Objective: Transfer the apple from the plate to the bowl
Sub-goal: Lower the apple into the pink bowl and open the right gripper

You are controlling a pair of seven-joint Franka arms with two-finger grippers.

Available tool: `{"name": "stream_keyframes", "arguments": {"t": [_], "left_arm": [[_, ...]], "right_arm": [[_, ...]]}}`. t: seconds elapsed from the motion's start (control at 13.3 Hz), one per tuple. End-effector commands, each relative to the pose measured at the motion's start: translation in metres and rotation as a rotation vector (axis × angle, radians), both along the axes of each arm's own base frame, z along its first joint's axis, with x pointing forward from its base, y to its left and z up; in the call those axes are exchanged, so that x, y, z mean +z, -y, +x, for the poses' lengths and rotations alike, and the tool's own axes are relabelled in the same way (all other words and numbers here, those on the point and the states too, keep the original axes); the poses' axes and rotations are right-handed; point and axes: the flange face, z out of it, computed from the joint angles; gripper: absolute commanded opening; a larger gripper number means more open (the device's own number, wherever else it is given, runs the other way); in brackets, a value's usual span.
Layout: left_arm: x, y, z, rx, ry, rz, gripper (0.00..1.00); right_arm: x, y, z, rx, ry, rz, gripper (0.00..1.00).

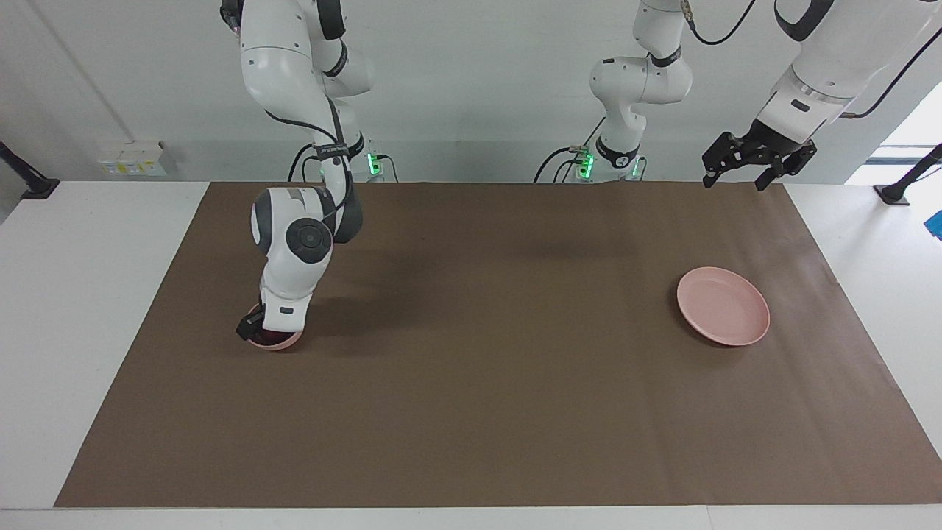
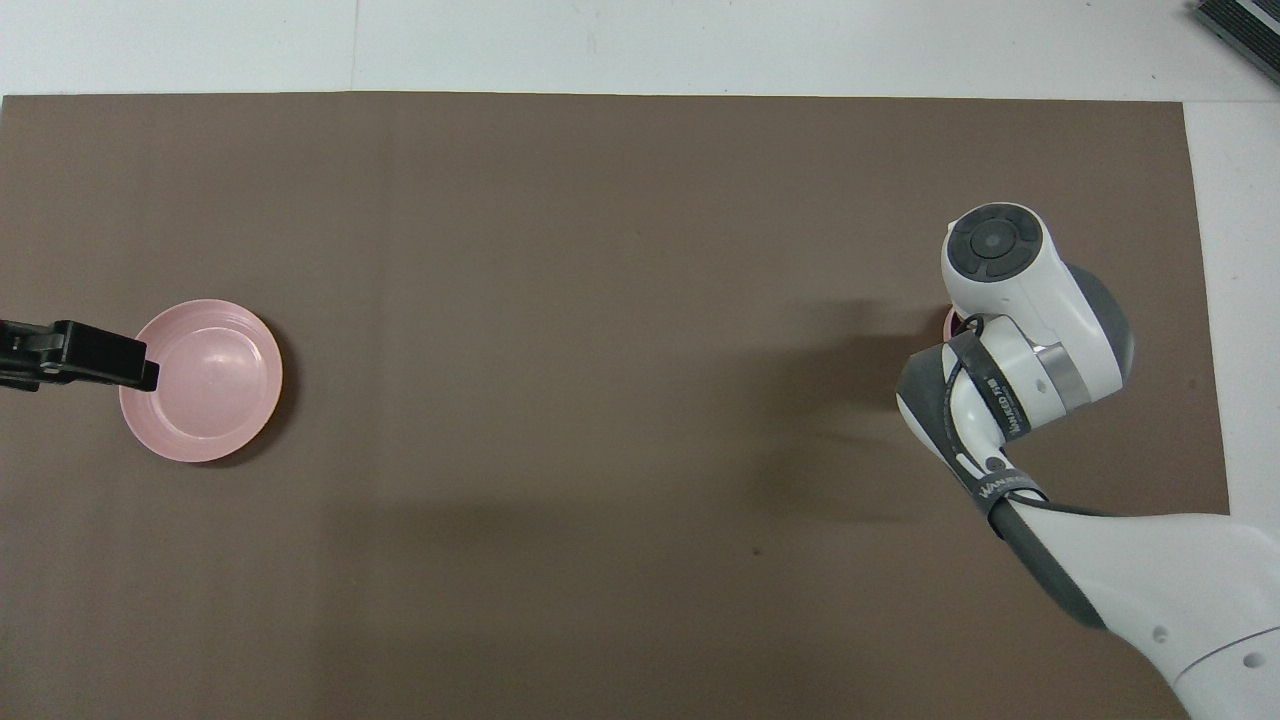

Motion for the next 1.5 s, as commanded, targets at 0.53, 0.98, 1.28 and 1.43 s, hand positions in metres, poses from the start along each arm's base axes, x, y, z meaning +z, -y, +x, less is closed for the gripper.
{"name": "stream_keyframes", "arguments": {"t": [0.53,0.98,1.28,1.43], "left_arm": [[0.004,-0.003,-0.004,-0.009,-0.004,0.013,1.0],[0.004,-0.003,-0.004,-0.009,-0.004,0.013,1.0],[0.004,-0.003,-0.004,-0.009,-0.004,0.013,1.0],[0.004,-0.003,-0.004,-0.009,-0.004,0.013,1.0]], "right_arm": [[0.087,-0.003,0.004,-0.165,0.163,0.22,1.0],[0.172,-0.009,-0.021,-0.628,0.316,0.387,1.0],[0.242,0.01,-0.045,-0.86,0.298,0.523,1.0],[0.279,0.032,-0.06,-0.9,0.279,0.515,1.0]]}}
